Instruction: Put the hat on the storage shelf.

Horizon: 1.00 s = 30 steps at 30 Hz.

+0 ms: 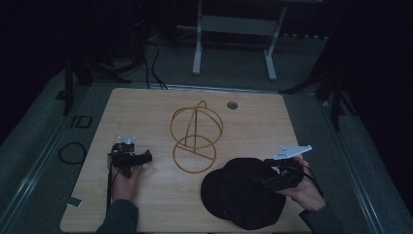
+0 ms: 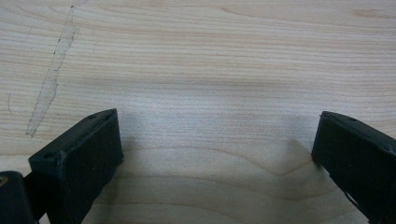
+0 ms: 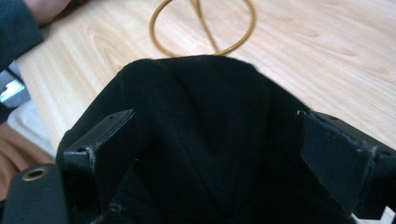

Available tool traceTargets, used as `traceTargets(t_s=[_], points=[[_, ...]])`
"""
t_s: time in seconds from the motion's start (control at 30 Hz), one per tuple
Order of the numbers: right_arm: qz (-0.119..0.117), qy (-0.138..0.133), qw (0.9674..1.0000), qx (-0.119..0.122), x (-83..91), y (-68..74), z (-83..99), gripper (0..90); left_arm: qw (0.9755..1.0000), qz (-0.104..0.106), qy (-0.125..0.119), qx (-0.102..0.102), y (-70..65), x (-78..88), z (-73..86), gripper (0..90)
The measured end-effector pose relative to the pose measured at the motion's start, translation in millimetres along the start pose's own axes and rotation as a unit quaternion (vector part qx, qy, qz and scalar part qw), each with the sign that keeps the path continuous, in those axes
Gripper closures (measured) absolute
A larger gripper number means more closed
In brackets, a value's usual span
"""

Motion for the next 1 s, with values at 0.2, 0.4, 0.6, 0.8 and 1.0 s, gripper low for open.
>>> traceTargets(t_s=[0.2,0.4,0.6,0.8,1.0], points=[[-0.010,0.024,0.9995,0.017,-11.1,10.5,1.4,10.9,1.0000,0.000,0.000,0.000,0.0,0.0,0.0,1.3],[-0.006,0.057,0.9981,0.023,-19.4,12.3,6.2,9.6,1.0000,0.000,0.000,0.000,0.0,0.0,0.0,1.3],[0.004,0.083,0.9962,0.024,-23.3,11.6,12.3,9.0,1.0000,0.000,0.001,0.000,0.0,0.1,0.1,1.3],[0.018,0.119,0.9924,0.025,-28.7,7.1,22.0,8.4,1.0000,0.000,0.001,0.000,0.0,0.1,0.1,1.3],[0.011,0.151,0.9880,0.032,-35.8,10.6,29.0,9.2,1.0000,0.000,0.001,0.000,0.0,0.1,0.1,1.2]])
Point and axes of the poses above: each handheld gripper's, and its own axes: x roughly backward along the jaws, z roughly out of its underside, y roughly to its left, the point moved 10 cm from there along -x, roughly forward along the jaws, and after that the axes turned 4 degrees about -x, right-handed, at the moved point
